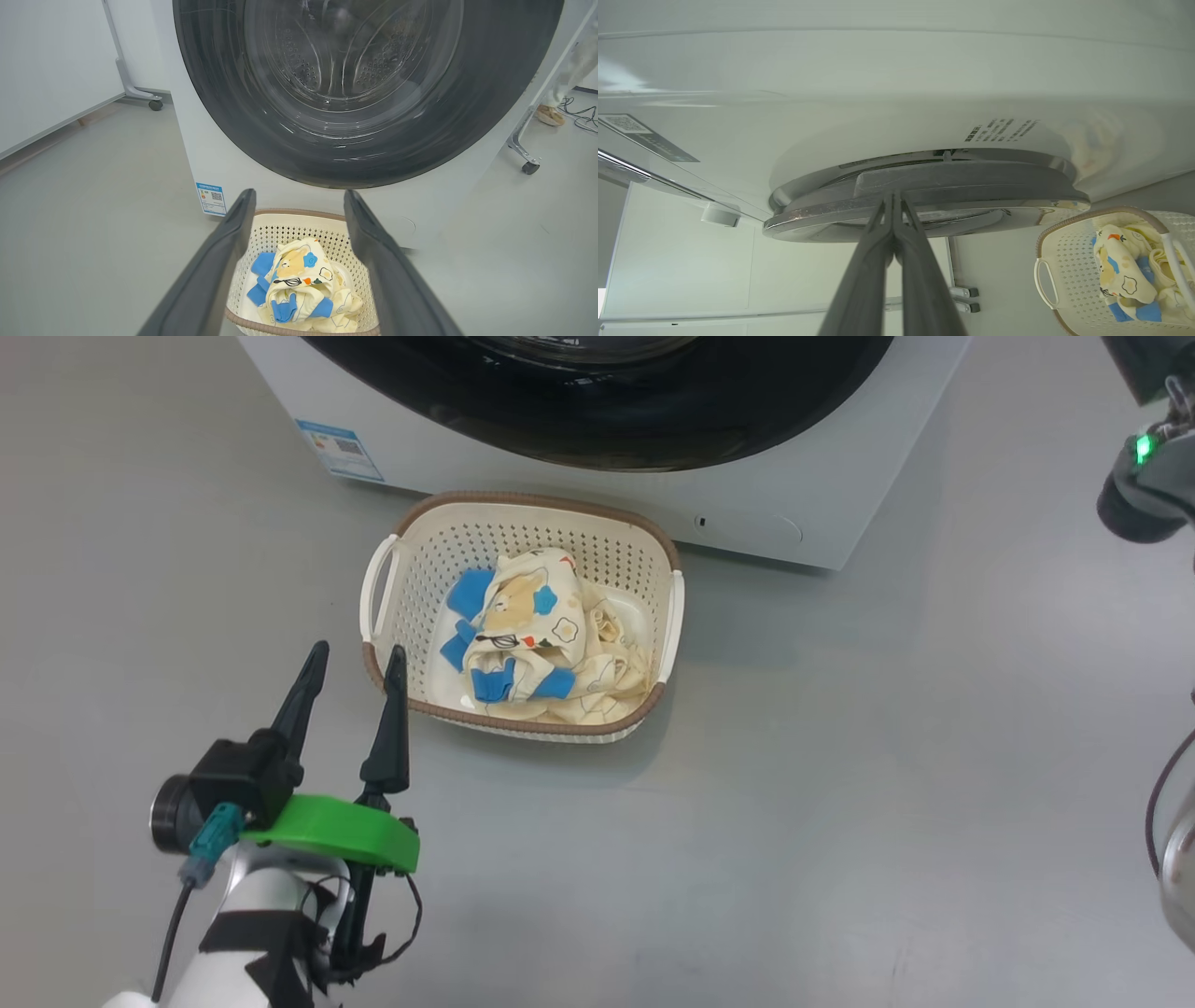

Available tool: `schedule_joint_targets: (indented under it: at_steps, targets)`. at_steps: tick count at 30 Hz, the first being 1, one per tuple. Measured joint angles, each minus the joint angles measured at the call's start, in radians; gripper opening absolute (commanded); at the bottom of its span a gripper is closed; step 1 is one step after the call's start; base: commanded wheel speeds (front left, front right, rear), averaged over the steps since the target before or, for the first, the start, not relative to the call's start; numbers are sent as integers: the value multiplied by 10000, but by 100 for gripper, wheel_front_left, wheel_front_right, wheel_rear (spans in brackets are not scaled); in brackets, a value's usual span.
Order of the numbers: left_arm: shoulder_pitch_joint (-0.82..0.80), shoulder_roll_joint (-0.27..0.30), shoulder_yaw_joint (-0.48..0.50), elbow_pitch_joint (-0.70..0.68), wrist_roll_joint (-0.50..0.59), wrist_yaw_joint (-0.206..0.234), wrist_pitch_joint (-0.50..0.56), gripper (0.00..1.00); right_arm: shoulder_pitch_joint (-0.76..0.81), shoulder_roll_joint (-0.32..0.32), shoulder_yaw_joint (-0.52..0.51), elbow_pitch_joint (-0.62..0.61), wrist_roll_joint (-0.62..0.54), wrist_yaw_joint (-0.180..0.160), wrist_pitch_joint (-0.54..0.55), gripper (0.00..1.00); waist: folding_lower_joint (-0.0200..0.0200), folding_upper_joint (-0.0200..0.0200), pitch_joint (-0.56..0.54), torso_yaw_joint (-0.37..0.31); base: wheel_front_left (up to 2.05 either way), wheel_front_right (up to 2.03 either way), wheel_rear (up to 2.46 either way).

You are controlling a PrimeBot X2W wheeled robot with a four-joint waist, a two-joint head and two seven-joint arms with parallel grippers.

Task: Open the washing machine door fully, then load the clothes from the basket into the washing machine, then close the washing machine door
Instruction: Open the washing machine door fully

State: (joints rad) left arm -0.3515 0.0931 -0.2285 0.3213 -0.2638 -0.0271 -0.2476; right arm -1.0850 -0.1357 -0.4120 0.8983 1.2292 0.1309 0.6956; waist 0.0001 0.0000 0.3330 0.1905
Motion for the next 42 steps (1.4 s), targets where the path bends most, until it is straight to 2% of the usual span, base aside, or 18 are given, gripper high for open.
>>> schedule_joint_targets:
  at_steps: [10,22,31,42]
  targets:
    - [-218,-230,25,15,94,-249,0,100,-1832,15,541,874,-1206,0,-550,0,0,0,481,444,0,0,0]
    - [-675,-497,-79,113,174,-439,-2,100,-3040,82,1039,2063,-2372,0,-1085,0,0,0,884,989,0,0,0]
    - [-797,-579,-213,192,244,-516,-2,100,-3516,0,1206,2435,-2713,0,-1279,0,0,0,1140,1188,0,0,0]
    - [-802,-598,-297,290,293,-512,-2,100,-3563,-29,1440,2489,-2713,0,-773,0,0,0,1122,1241,0,0,0]
